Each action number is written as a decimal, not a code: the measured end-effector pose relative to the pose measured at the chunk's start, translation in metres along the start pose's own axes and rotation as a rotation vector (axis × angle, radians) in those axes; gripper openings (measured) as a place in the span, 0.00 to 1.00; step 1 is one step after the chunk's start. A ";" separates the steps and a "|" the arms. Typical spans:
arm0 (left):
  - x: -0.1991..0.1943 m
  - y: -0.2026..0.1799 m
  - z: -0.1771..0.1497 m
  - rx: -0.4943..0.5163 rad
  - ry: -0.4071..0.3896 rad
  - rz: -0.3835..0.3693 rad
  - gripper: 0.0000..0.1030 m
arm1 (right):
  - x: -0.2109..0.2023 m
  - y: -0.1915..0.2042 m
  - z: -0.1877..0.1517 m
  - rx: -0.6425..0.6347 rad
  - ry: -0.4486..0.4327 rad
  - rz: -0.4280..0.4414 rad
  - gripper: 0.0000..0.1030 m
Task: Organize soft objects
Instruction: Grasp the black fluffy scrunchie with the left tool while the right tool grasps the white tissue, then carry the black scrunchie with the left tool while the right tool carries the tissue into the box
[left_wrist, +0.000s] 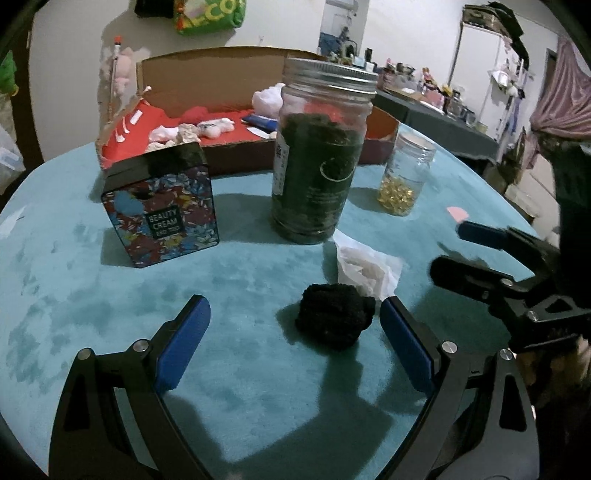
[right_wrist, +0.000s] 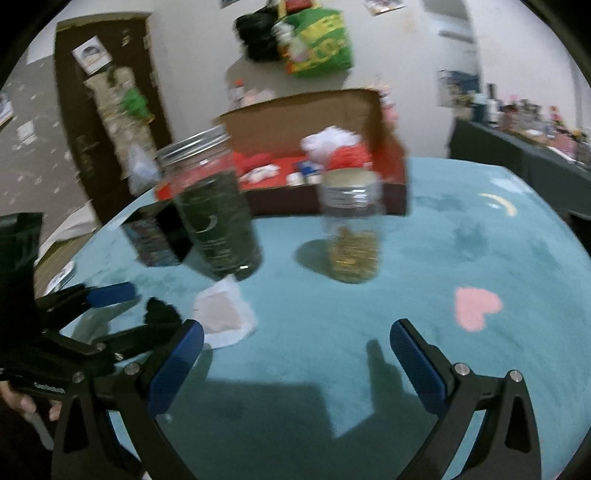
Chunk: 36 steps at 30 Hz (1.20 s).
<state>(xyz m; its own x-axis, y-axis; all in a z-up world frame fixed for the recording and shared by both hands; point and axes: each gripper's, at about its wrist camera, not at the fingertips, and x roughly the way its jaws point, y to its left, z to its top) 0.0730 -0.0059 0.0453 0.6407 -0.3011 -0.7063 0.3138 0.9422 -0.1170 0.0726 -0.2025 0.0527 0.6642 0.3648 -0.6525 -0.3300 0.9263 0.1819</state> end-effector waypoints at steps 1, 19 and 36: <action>0.000 0.000 0.000 0.004 0.006 -0.005 0.91 | 0.005 0.002 0.004 -0.013 0.019 0.023 1.00; 0.012 -0.016 0.004 0.135 0.029 -0.155 0.30 | 0.038 0.032 0.016 -0.169 0.169 0.236 0.10; 0.006 -0.013 0.014 0.132 0.008 -0.135 0.30 | 0.019 0.026 0.015 -0.135 0.119 0.219 0.10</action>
<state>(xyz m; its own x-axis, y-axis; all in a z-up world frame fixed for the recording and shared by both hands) 0.0827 -0.0215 0.0522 0.5811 -0.4215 -0.6961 0.4859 0.8659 -0.1187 0.0866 -0.1705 0.0559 0.4865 0.5335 -0.6919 -0.5488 0.8028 0.2332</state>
